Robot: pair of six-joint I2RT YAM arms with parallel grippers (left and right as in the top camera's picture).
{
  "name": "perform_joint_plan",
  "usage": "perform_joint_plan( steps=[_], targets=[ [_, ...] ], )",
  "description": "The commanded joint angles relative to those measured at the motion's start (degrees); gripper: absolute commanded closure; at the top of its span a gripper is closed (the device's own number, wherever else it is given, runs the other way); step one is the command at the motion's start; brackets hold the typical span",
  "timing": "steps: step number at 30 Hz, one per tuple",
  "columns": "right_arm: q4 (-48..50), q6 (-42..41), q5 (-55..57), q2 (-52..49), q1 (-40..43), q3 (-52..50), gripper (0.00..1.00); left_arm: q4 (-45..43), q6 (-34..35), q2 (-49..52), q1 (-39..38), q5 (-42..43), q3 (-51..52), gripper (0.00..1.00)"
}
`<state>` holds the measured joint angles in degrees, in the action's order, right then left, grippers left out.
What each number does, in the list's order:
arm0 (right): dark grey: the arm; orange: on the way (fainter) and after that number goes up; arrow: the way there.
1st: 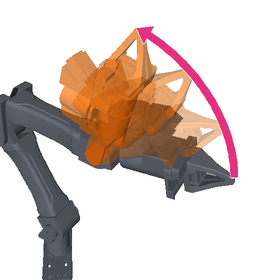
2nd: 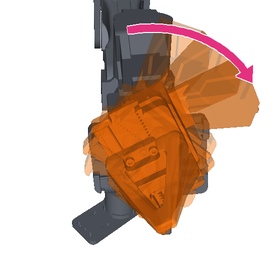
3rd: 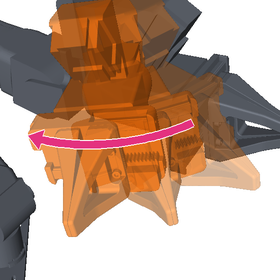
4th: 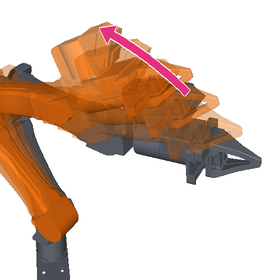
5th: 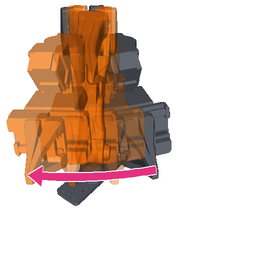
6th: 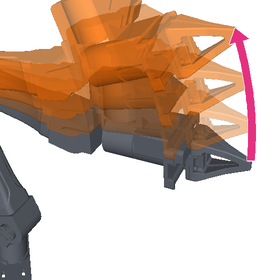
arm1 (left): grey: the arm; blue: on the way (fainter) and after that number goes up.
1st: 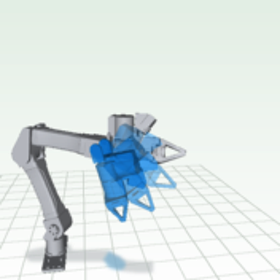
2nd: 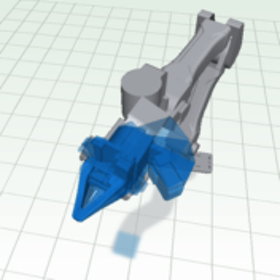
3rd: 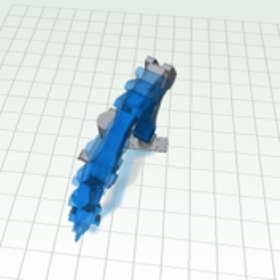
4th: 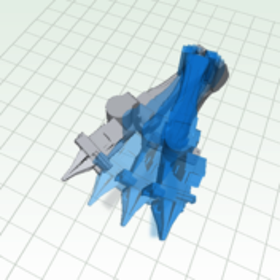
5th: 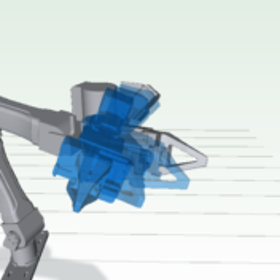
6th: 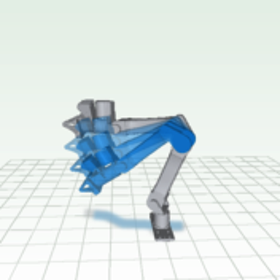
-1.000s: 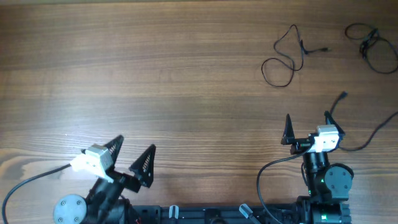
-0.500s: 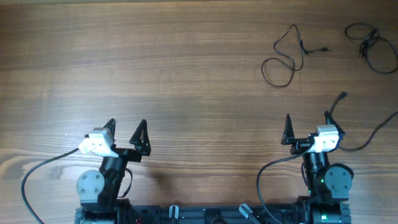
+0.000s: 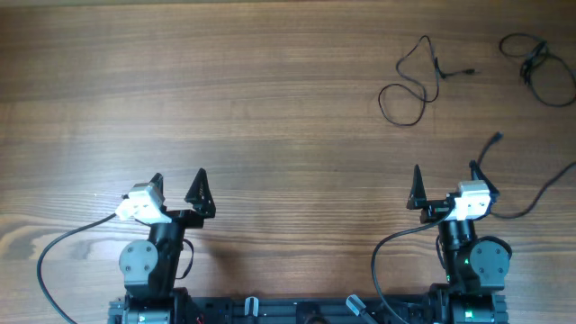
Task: Untangle cables
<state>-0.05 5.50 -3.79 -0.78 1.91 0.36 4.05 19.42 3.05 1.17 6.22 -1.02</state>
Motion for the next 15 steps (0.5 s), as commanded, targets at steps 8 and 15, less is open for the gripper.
perform_joint_plan(
  steps=[8,15],
  targets=[
    [0.13,0.50,0.76,0.50,-0.13,-0.07,0.00,-0.85,-17.53,1.25,-0.15,5.75,0.68,0.00],
    [0.13,0.50,0.76,0.50,-0.13,-0.07,0.00,-0.85,-17.53,1.25,-0.15,5.75,0.68,0.00]
  ],
)
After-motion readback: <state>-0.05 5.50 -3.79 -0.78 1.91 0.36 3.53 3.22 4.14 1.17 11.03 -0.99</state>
